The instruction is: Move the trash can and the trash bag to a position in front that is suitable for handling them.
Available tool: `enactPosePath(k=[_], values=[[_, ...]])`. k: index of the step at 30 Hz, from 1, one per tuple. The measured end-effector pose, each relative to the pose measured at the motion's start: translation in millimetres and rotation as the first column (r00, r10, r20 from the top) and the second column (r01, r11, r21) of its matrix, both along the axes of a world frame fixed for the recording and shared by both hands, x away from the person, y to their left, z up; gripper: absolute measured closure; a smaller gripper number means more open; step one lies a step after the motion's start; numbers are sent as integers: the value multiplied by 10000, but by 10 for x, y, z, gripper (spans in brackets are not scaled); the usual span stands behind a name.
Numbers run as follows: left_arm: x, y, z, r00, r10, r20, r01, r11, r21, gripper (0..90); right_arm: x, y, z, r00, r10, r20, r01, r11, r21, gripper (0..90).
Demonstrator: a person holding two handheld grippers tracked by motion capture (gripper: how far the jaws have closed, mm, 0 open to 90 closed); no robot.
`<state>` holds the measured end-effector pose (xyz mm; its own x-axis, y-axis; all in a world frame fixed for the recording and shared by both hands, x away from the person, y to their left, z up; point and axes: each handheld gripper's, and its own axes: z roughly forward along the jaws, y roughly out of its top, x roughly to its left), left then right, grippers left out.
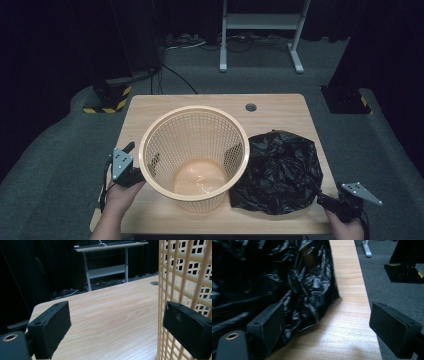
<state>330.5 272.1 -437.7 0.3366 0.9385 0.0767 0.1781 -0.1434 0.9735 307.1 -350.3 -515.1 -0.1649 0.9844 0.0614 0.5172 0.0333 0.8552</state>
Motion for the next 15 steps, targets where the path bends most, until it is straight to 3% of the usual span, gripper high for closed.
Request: enactPosePath(k=[5, 9, 15], values=[[13, -39, -34, 10000, -18, -59, 16, 9998, -213, 78, -1, -8, -1, 10000, -25, 12, 25, 10000, 42, 132], [-1, 28, -134, 9979, 324, -552, -342, 9989, -321, 63, 0, -10, -3, 10000, -11, 6, 11, 10000, 44, 132], [-76, 151, -358, 9872, 675, -1443, -693, 9976, -73, 48, 3, -7, -7, 10000, 4, -19, -4, 10000, 47, 133]])
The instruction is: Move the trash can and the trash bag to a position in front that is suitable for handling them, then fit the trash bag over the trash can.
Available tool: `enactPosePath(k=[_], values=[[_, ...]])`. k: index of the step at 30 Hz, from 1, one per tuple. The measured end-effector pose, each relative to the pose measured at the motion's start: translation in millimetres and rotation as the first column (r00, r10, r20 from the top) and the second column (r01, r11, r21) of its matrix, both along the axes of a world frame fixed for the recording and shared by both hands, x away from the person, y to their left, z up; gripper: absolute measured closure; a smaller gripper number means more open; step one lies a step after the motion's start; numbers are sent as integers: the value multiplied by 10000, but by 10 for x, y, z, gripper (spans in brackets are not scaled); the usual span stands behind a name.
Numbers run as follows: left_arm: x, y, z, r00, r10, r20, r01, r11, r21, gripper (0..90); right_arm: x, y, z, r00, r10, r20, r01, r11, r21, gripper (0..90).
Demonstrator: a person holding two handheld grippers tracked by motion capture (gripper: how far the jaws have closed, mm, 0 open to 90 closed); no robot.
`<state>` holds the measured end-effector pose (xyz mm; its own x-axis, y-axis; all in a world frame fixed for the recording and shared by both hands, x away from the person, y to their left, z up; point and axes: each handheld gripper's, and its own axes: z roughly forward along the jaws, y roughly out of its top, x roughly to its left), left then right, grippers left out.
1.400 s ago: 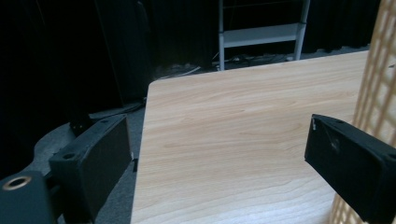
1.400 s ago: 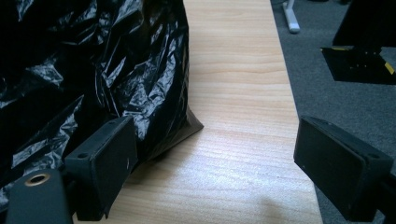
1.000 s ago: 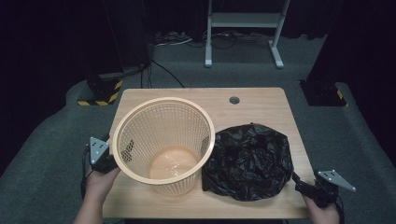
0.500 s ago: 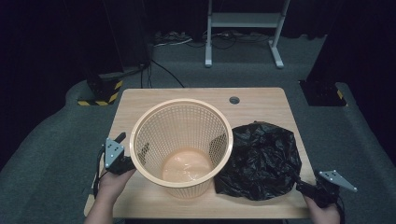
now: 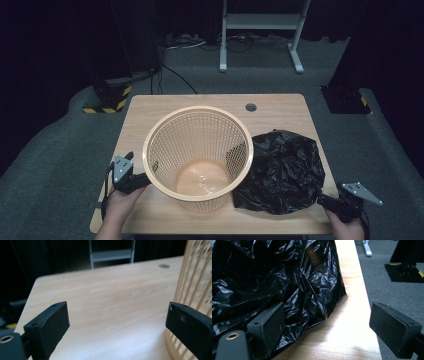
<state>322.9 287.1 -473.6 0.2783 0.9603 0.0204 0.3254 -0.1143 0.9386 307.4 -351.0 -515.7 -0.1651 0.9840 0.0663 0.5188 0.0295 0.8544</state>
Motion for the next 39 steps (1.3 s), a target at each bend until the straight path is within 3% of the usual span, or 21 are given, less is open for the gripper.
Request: enactPosePath(k=[4, 6, 10, 13, 15, 19, 21, 23, 30, 35, 39], values=[[-58, 72, -197, 9954, 169, -939, -155, 9998, 154, 43, 3, 8, -4, 10000, 32, -40, -32, 10000, -46, 133], [-93, 89, -285, 9884, 335, -1480, -286, 9990, 350, 43, 5, 8, -5, 10000, 37, -56, -37, 10000, -32, 133], [-178, 95, -399, 9661, 497, -2533, -295, 9961, 829, 43, 7, 7, -11, 9999, 83, -105, -83, 10000, -16, 133], [-221, 77, -469, 9353, 731, -3463, -244, 9894, 1430, 41, 6, 12, -12, 9999, 109, -127, -110, 9999, -63, 133], [-249, 78, -503, 9214, 1013, -3752, -322, 9820, 1863, 38, 4, 11, -16, 9998, 109, -144, -110, 9999, -49, 133], [-276, 110, -513, 9005, 1119, -4201, -508, 9868, 1540, 30, 3, 8, -21, 9998, 117, -172, -118, 9999, -22, 133], [-278, 126, -527, 8903, 967, -4449, -487, 9918, 1182, 2, 2, 10, -22, 9998, 127, -175, -127, 9999, -24, 134], [-283, 138, -536, 8899, 889, -4475, -472, 9935, 1034, 0, 2, 10, -23, 9997, 137, -178, -137, 9999, -20, 134], [-304, 123, -555, 8993, 960, -4266, -595, 9934, 981, 0, -19, 4, 27, 10000, 66, -11, -66, 9997, -217, 145], [-312, 117, -561, 9018, 995, -4206, -655, 9934, 946, 0, -97, 4, 234, 9981, -198, 591, 223, 9989, -417, 145], [-315, 117, -562, 9025, 984, -4193, -642, 9934, 949, 0, -163, 97, 440, 9948, 82, 1014, -39, 9991, -427, 145]])
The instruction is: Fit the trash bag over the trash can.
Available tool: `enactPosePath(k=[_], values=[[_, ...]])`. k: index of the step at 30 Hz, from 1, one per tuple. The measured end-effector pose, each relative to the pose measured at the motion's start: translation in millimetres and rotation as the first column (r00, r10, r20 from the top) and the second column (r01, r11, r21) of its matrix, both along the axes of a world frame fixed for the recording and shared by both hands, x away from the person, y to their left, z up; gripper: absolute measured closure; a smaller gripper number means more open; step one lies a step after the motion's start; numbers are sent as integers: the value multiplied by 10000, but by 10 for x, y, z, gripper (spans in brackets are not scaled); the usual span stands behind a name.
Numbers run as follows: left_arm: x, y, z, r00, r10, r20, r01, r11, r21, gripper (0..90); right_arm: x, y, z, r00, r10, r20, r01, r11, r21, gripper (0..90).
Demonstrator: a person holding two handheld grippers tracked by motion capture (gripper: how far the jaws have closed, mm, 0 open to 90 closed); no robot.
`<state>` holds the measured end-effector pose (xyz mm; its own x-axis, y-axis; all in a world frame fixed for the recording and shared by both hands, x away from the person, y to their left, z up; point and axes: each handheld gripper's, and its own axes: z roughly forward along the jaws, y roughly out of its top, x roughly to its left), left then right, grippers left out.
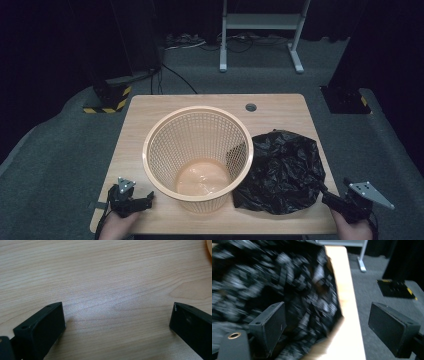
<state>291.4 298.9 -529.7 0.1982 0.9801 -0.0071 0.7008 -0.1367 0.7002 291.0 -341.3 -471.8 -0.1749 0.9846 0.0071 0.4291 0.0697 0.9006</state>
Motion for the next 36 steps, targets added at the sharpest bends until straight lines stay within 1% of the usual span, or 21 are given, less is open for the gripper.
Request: enactPosePath(k=[3, 6, 9, 12, 13, 17, 19, 21, 22, 24, 25, 27, 31, 33, 36], values=[[-1, -1, -1, 10000, -4, 15, 4, 10000, -1, 0, -19, 141, 130, 9992, 383, 112, -382, 9993, -16, 147], [-6, -4, -5, 10000, 3, 66, -3, 10000, -9, 0, -15, 318, 230, 9969, 786, -6, -786, 9969, -61, 160], [-10, -4, -5, 10000, 3, 70, -3, 10000, -8, 0, 20, 505, 300, 9889, 1471, -191, -1473, 9891, -91, 163], [-12, -7, -7, 9999, 31, 96, -31, 10000, -15, 1, 87, 664, 332, 9825, 1827, -370, -1829, 9831, -39, 195], [-12, -7, -7, 9999, 32, 99, -32, 10000, -16, 1, 110, 709, 334, 9809, 1897, -430, -1902, 9817, -89, 227], [-14, -3, -7, 9999, -13, 106, 14, 10000, -32, 2, 202, 847, 328, 9770, 2051, -578, -2061, 9785, -115, 314], [-14, -2, -7, 9999, -21, 104, 21, 10000, -29, 2, 262, 898, 316, 9745, 2114, -747, -2136, 9766, -235, 341], [-15, -3, -7, 9999, -16, 113, 16, 10000, -25, 2, 328, 948, 293, 9716, 2139, -1007, -2186, 9751, -384, 357], [-17, -4, -8, 9999, -8, 120, 8, 10000, -24, 3, 358, 973, 276, 9693, 2201, -1095, -2260, 9731, -453, 368], [-20, -5, -8, 9999, -4, 136, 5, 10000, -13, 4, 424, 1024, 218, 9625, 2294, -1446, -2398, 9690, -591, 368], [-20, -5, -8, 9999, -5, 139, 5, 10000, -4, 5, 455, 1051, 178, 9606, 2277, -1594, -2407, 9682, -675, 367], [-21, -6, -6, 9999, -4, 126, 4, 10000, 3, 6, 515, 1085, 84, 9578, 2135, -1927, -2329, 9688, -846, 364], [-21, -6, -6, 9999, -6, 128, 5, 10000, 12, 7, 605, 1129, -104, 9525, 1865, -2409, -2171, 9702, -1074, 363], [-21, -6, -6, 9999, -18, 128, 17, 10000, 10, 6, 640, 1153, -192, 9472, 1770, -2675, -2136, 9702, -1142, 363], [-23, -5, -5, 9999, -71, 118, 70, 10000, 16, 7, 686, 1177, -301, 9413, 1677, -2929, -2115, 9694, -1249, 372]])
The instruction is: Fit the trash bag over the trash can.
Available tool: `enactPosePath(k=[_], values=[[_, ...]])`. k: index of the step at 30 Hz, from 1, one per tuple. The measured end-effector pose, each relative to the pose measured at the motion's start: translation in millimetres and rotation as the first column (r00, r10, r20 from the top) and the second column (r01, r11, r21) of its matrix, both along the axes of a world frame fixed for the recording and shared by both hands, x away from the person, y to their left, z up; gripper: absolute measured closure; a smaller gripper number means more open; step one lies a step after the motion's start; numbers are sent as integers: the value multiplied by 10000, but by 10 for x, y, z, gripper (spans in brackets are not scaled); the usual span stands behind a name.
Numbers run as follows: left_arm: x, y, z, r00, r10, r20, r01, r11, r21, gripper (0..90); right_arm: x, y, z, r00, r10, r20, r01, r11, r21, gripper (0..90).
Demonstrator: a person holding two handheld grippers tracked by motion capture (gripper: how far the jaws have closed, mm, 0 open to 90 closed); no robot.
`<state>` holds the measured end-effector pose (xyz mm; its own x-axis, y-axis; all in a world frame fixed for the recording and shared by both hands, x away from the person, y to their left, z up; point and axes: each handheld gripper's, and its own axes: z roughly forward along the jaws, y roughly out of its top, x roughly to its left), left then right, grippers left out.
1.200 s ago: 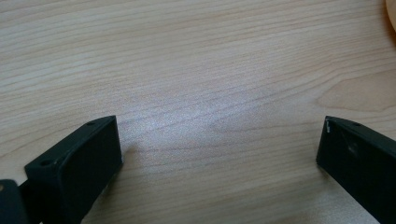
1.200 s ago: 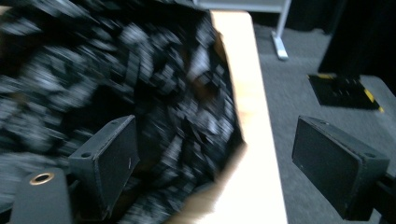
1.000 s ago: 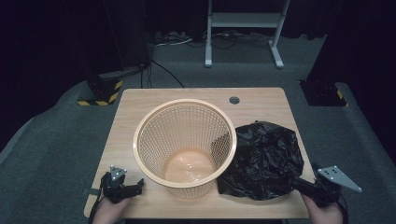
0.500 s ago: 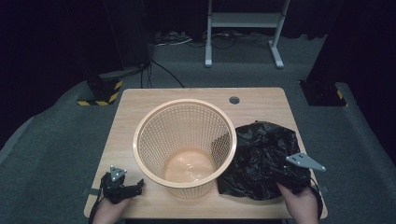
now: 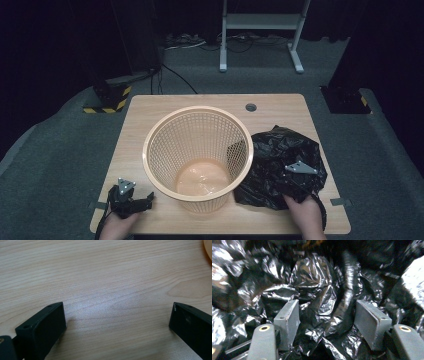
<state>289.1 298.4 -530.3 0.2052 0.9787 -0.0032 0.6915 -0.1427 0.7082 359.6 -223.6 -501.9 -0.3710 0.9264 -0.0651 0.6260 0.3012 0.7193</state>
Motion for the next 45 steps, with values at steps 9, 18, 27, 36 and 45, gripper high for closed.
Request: enactPosePath(k=[9, 18, 27, 36, 45], values=[[-6, -3, 1, 10000, -23, 23, 23, 10000, 5, 14, 22, 30, -126, 10000, -97, 15, 97, 9997, -220, 641], [-11, -4, 1, 10000, -52, 56, 52, 10000, 2, 24, -31, -27, -189, 9979, -266, 594, 256, 9995, 183, 882], [-13, -5, 1, 10000, -60, 66, 60, 10000, -3, 27, -215, -174, 43, 9576, -1046, 2684, 808, 9919, 985, 884], [-15, -5, 1, 9999, -78, 76, 78, 10000, -7, 31, -438, -337, 398, 8744, -1764, 4521, 1131, 9800, 1636, 880], [-14, -7, 1, 9999, -80, 77, 80, 10000, -5, 32, -694, -479, 885, 7764, -2119, 5936, 918, 9698, 2262, 876]])
